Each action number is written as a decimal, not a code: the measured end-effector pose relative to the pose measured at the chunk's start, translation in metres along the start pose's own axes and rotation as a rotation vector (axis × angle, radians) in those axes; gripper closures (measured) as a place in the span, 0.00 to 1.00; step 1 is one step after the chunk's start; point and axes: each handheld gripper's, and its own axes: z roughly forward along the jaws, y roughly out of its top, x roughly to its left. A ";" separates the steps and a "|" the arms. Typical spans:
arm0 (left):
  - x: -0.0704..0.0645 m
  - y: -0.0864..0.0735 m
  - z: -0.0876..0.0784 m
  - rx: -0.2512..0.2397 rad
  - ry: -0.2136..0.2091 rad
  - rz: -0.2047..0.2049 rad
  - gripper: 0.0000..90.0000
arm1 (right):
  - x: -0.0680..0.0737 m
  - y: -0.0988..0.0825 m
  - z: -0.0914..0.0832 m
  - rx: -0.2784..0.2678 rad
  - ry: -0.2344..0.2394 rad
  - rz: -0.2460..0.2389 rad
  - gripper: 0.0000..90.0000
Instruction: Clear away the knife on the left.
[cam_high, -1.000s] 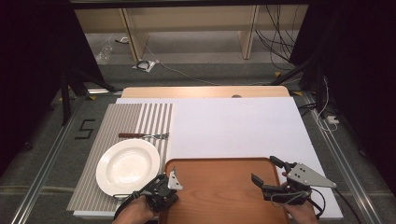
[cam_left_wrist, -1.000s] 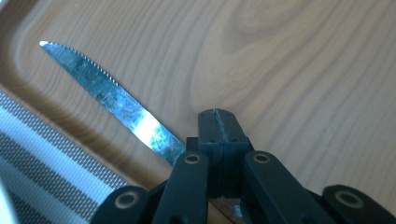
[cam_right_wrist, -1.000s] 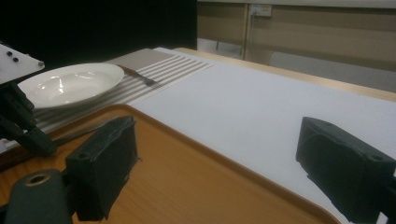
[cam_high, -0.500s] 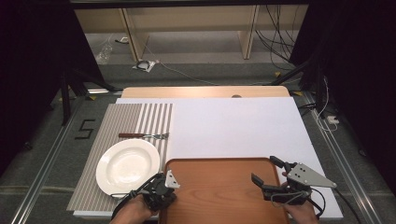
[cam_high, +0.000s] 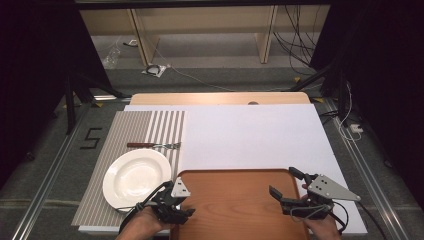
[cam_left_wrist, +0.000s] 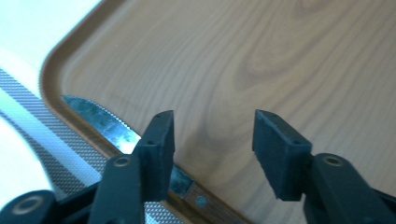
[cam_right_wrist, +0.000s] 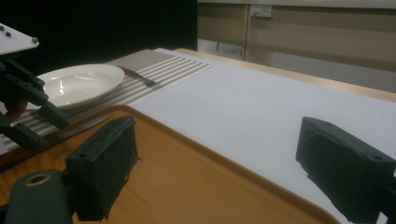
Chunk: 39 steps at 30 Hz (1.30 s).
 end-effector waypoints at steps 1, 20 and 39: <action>0.001 0.000 -0.001 -0.004 0.002 -0.002 0.50 | 0.000 0.000 0.000 -0.001 0.000 0.000 0.15; 0.009 0.006 -0.016 -0.155 0.083 -0.062 0.21 | -0.002 0.000 -0.002 -0.002 0.003 0.004 0.15; 0.028 0.000 -0.029 -0.261 0.171 -0.139 0.20 | -0.002 0.000 -0.002 0.000 0.003 0.004 0.15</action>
